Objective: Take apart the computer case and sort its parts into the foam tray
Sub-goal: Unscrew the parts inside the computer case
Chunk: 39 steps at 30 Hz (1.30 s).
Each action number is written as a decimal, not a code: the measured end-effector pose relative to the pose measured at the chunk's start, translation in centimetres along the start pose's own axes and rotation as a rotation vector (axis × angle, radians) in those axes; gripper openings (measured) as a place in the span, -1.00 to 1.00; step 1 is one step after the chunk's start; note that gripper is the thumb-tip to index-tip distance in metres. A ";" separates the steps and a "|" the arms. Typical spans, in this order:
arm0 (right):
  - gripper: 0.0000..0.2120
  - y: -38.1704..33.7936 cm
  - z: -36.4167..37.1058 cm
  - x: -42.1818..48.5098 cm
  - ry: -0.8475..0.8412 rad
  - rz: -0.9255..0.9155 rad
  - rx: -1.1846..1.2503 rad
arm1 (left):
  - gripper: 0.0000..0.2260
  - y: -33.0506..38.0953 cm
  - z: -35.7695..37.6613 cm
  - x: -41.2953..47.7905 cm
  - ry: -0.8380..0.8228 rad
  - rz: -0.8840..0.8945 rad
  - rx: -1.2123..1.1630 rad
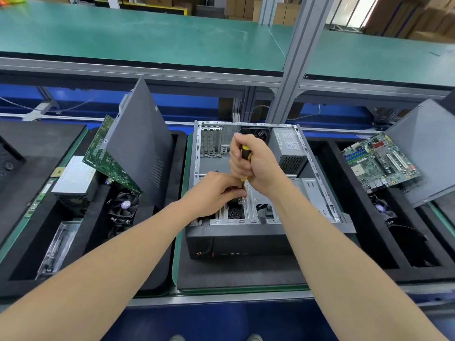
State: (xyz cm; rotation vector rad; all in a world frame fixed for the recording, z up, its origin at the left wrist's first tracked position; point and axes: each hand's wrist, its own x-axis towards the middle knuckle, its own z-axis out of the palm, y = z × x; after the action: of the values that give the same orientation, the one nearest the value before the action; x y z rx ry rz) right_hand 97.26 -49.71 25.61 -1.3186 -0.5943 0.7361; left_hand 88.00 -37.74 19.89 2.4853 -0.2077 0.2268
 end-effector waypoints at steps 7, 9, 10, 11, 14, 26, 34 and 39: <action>-0.51 1.4 3.8 -1.3 0.723 -0.114 -0.154 | -0.78 0.1 0.3 0.0 0.047 0.015 -0.017; -0.54 1.7 4.4 -1.3 0.732 -0.150 -0.138 | -0.59 -0.1 0.3 0.0 0.074 0.030 -0.009; -0.56 1.8 4.6 -1.4 0.726 -0.174 -0.131 | -0.58 -0.1 0.4 0.0 0.063 0.029 -0.005; -0.56 1.9 4.6 -1.4 0.713 -0.193 -0.122 | -0.65 -0.2 0.4 -0.1 0.048 0.029 0.004; -0.54 1.7 4.0 -1.3 0.626 -0.170 -0.082 | -0.91 -0.5 0.6 0.0 0.040 0.051 -0.021; -0.55 0.0 -0.8 0.5 -0.322 0.090 0.080 | -0.87 -1.2 0.3 3.0 -0.047 -0.164 0.086; -0.61 0.5 -1.0 0.9 -0.181 0.074 0.167 | -0.78 -2.4 0.0 7.6 -0.475 -0.294 0.217; -0.53 1.1 0.4 0.2 0.323 0.002 0.037 | -0.68 -1.7 -0.1 8.0 -0.522 -0.325 0.232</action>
State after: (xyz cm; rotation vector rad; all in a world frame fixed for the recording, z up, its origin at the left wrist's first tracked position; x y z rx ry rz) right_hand 96.96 -49.23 24.62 -1.3683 -0.3188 0.5180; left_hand 96.09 -37.07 20.72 2.7156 0.0144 -0.5678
